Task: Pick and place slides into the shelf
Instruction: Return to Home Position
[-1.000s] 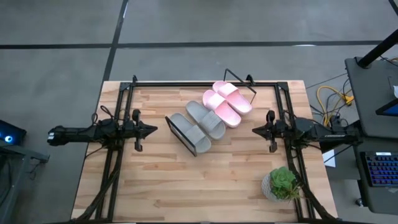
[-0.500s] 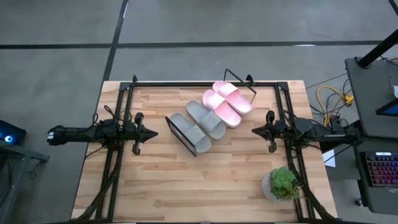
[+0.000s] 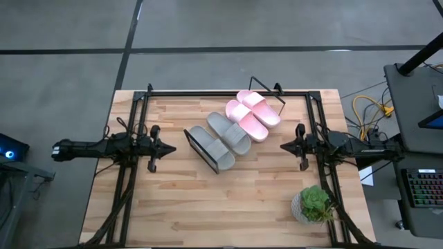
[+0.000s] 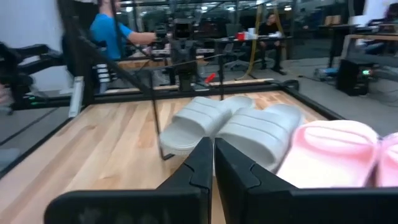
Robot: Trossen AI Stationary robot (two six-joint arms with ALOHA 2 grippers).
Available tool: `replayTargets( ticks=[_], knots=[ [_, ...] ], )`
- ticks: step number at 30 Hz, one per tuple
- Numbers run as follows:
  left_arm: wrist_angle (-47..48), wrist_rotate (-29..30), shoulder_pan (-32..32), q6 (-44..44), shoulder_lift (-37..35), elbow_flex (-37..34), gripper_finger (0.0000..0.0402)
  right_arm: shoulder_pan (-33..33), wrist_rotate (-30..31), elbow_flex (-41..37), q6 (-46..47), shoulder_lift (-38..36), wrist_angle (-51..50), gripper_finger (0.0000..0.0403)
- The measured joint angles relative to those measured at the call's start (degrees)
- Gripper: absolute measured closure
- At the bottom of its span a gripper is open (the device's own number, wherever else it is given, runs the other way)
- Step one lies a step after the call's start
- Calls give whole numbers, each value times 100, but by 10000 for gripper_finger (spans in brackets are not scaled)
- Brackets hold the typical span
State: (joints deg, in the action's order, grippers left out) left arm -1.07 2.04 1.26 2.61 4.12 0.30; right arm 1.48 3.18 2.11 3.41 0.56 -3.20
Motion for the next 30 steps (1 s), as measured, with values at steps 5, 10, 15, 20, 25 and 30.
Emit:
replayTargets(
  ticks=[5,10,15,20,25,30],
  knots=[
    [-71,4,0,1,-10,0,402,0,-203,0,-23,0,0,394],
    [-144,2,0,0,2,0,402,0,-180,0,-41,2,3,394],
    [-176,2,0,0,9,0,402,0,-166,0,-43,2,5,394],
    [-189,0,0,0,9,0,402,0,-166,0,-43,2,11,394],
    [-191,0,0,0,9,0,402,0,-166,0,-43,0,11,394],
    [-195,0,2,0,9,0,402,0,-166,0,-43,2,11,394]
  ],
)
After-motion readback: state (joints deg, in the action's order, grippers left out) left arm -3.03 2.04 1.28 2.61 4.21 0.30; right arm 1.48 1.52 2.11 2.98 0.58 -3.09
